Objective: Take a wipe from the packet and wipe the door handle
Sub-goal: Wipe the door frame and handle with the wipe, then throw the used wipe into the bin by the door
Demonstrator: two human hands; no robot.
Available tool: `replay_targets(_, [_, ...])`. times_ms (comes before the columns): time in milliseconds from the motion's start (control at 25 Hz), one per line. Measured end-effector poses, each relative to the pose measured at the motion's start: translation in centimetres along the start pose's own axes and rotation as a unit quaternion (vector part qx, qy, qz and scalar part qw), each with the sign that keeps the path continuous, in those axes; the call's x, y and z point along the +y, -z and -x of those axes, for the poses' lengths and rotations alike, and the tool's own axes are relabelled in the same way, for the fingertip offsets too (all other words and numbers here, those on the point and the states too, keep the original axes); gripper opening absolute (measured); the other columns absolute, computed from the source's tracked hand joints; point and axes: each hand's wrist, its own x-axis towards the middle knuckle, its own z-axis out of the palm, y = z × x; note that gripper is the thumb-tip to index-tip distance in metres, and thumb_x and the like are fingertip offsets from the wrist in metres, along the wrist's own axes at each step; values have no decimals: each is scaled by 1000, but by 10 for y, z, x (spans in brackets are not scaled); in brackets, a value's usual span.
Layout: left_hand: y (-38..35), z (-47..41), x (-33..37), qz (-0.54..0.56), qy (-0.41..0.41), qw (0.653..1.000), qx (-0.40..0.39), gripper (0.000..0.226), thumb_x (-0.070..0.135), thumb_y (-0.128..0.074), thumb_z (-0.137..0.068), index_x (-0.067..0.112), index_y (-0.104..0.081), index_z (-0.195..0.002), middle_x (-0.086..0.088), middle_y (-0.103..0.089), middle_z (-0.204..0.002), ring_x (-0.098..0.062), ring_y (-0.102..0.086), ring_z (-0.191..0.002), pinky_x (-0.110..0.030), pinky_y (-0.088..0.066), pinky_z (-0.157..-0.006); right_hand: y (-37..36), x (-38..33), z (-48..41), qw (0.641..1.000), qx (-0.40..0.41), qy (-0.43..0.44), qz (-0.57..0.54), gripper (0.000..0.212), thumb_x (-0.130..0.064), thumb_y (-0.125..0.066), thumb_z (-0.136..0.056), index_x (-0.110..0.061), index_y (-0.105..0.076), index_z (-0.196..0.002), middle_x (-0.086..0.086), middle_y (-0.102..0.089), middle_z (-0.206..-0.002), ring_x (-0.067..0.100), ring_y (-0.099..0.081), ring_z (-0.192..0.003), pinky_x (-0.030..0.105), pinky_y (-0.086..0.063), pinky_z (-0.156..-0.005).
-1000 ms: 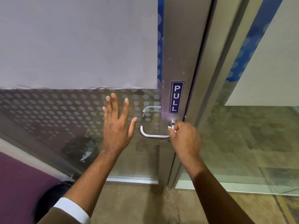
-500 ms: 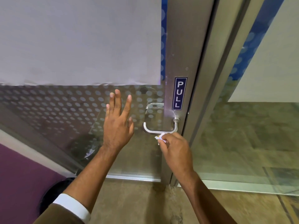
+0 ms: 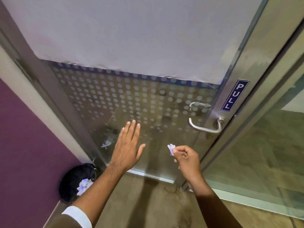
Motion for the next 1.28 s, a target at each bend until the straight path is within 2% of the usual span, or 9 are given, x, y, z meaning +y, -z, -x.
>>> replay_targets(120, [-9, 48, -37, -2, 34, 998, -52, 82, 52, -45, -103, 2, -28, -166, -21, -24, -175, -38, -20, -164, -54, -28, -130, -38, 17, 15, 999, -29, -40, 19, 7, -9, -73, -94, -5, -71, -88, 17, -79, -85, 6, -63, -60, 12, -42, -46])
replay_targets(240, [-16, 97, -77, 4, 75, 991, -111, 83, 55, -41, -101, 3, -31, -165, -21, -28, -174, -38, -26, -162, -55, -33, -128, -81, 32, 32, 994, -61, -79, 38, 4, -8, -75, -91, -4, -74, -92, 16, -79, -87, 1, -60, -55, 12, -42, -45])
replay_targets(400, [-19, 162, -137, 16, 141, 976, -167, 84, 58, -38, -100, 2, -36, -163, -21, -33, -171, -39, -32, -159, -56, -39, -125, -145, 52, 51, 982, -114, -140, 63, 18, -3, -78, -87, 2, -73, -104, 12, -77, -84, -2, -58, -49, 11, -40, -44])
replay_targets(680, [-10, 253, -223, 14, 259, 946, -195, 84, 57, -38, -98, 1, -39, -162, -22, -37, -169, -40, -33, -159, -55, -31, -129, -263, 85, 68, 957, -195, -172, 132, 22, -2, -85, -80, -1, -72, -99, -5, -70, -58, -2, -52, -43, 11, -38, -43])
replay_targets(800, [-11, 277, -254, 28, 322, 926, -194, 85, 54, -45, -92, 0, -45, -158, -23, -43, -166, -42, -40, -155, -50, -21, -129, -314, 94, 69, 943, -239, -168, 161, 18, 0, -85, -80, 0, -70, -90, -11, -62, -47, -2, -51, -38, 9, -37, -41])
replay_targets(880, [-15, 289, -271, 25, 351, 914, -201, 82, 50, -50, -88, -4, -53, -151, -28, -50, -159, -47, -49, -147, -55, -35, -124, -345, 101, 67, 932, -267, -159, 185, 15, -5, -84, -82, -3, -70, -84, -12, -60, -45, 1, -51, -43, 14, -38, -43])
replay_targets(960, [-20, 298, -286, 26, 381, 900, -209, 82, 49, -51, -87, -7, -55, -147, -31, -53, -154, -50, -52, -143, -59, -42, -118, -377, 113, 64, 928, -277, -139, 208, 20, -25, -85, -78, -11, -71, -76, -8, -67, -56, 10, -55, -53, 26, -43, -50])
replay_targets(1080, [-39, 307, -311, -2, 406, 880, -245, 83, 51, -45, -94, -12, -53, -147, -36, -51, -154, -52, -52, -142, -60, -36, -121, -423, 159, 50, 909, -316, -82, 258, 31, -52, -78, -75, -22, -70, -74, -1, -78, -75, 17, -70, -68, 40, -56, -68])
replay_targets(1280, [-104, 318, -371, 4, 435, 864, -255, 87, 55, -42, -96, -11, -49, -151, -35, -45, -159, -53, -48, -146, -51, -11, -129, -504, 195, 32, 848, -363, -15, 386, 35, -36, -79, -85, -26, -56, -61, -4, -65, -67, 17, -63, -70, 36, -49, -72])
